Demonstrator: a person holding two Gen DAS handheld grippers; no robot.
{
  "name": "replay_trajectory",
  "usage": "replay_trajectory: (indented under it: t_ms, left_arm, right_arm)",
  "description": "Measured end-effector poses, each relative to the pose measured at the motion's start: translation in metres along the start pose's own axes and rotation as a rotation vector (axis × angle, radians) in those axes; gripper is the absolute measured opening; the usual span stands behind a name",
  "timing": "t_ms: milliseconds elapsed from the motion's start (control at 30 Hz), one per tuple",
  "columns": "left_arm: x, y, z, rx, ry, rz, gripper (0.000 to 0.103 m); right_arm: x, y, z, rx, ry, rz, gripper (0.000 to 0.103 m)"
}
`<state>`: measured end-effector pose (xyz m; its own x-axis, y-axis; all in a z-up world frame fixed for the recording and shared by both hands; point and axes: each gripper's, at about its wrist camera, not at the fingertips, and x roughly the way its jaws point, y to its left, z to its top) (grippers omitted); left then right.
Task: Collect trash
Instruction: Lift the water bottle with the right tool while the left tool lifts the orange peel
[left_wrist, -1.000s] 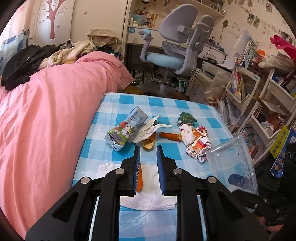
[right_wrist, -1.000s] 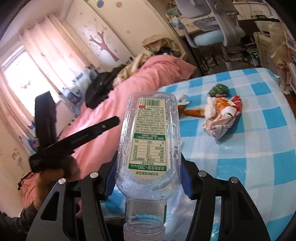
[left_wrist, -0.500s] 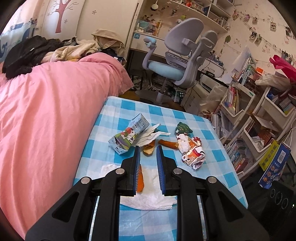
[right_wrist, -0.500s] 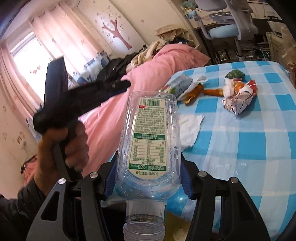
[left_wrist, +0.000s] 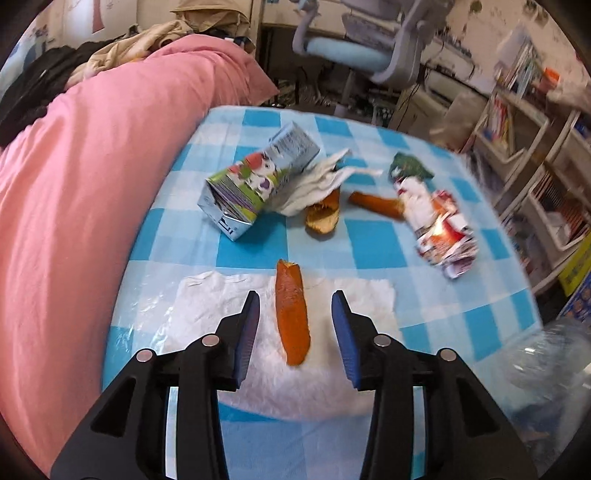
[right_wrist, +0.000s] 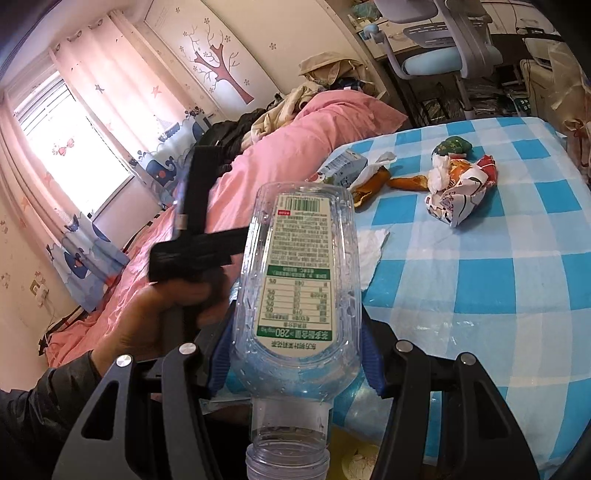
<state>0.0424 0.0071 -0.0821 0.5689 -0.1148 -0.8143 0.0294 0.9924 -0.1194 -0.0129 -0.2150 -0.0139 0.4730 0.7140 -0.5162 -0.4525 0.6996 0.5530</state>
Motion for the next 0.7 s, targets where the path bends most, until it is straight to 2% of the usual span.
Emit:
replay_trajectory:
  t_ms: [133, 167, 200, 333, 500, 700]
  left_arm:
    - [0.023, -0.008, -0.003, 0.038, 0.039, 0.041, 0.037]
    - [0.024, -0.009, -0.004, 0.047, 0.038, 0.052, 0.031]
    - [0.025, -0.011, -0.005, 0.065, 0.024, 0.074, 0.018]
    - [0.015, -0.009, 0.0, 0.046, 0.004, 0.036, 0.017]
    - [-0.024, -0.001, 0.01, -0.007, -0.092, -0.011, 0.017]
    - [-0.075, 0.013, 0.008, -0.044, -0.203, -0.028, 0.017]
  right_arm:
    - [-0.001, -0.002, 0.0, 0.002, 0.002, 0.003, 0.057]
    - [-0.002, -0.003, 0.001, 0.004, 0.001, 0.005, 0.057]
    - [-0.002, -0.003, 0.001, 0.006, 0.001, 0.006, 0.057]
    - [0.002, -0.002, -0.001, 0.001, 0.018, 0.009, 0.057]
    - [0.008, 0.006, -0.005, -0.016, 0.033, 0.014, 0.057]
    - [0.013, 0.022, -0.015, -0.046, 0.05, 0.039, 0.057]
